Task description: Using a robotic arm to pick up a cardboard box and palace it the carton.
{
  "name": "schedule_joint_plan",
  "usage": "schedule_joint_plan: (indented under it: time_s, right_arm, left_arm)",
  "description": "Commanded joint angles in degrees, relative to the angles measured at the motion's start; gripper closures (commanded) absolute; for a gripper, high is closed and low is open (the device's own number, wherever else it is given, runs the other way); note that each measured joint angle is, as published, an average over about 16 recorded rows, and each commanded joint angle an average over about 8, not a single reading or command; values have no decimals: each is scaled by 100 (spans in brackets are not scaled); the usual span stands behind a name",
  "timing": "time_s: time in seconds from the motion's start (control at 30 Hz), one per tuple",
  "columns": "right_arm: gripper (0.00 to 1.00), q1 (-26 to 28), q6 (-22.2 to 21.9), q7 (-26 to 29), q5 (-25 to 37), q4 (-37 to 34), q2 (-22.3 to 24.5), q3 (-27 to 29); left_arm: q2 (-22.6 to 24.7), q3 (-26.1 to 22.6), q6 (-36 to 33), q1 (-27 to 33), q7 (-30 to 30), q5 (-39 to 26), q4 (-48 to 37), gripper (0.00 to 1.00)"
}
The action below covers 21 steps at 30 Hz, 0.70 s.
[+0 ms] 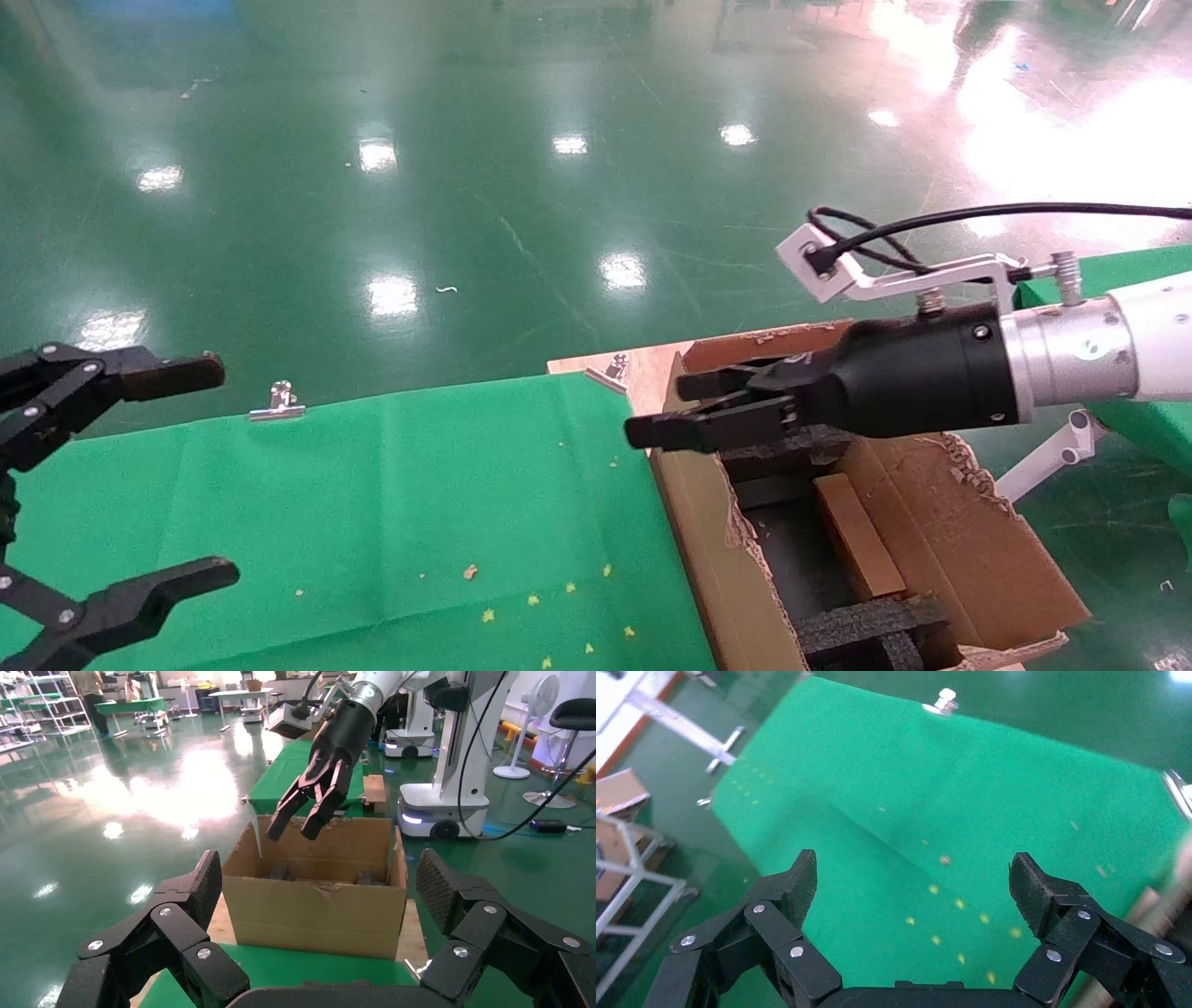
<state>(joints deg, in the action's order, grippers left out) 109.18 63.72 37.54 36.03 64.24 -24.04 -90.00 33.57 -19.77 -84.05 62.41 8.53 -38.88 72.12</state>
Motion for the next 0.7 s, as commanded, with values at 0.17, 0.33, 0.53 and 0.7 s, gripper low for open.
schedule_joint_plan:
  time_s: [0.17, 0.33, 0.53, 0.7]
  right_arm:
    - [0, -647, 299, -364, 79, 127, -149, 1005]
    - [0, -1182, 546, -665, 145, 232, -273, 1836]
    - [0, -1828, 844, -1029, 224, 359, -422, 2840]
    - [0, -2359, 1089, -1327, 289, 463, -544, 3666]
  left_arm:
    - [0, 0, 0, 0, 0, 0, 0, 0]
    - [0, -1, 0, 0, 0, 0, 0, 0]
    - [0, -1, 0, 0, -1, 1, 0, 0]
    - [0, -2, 0, 1, -1, 1, 0, 0]
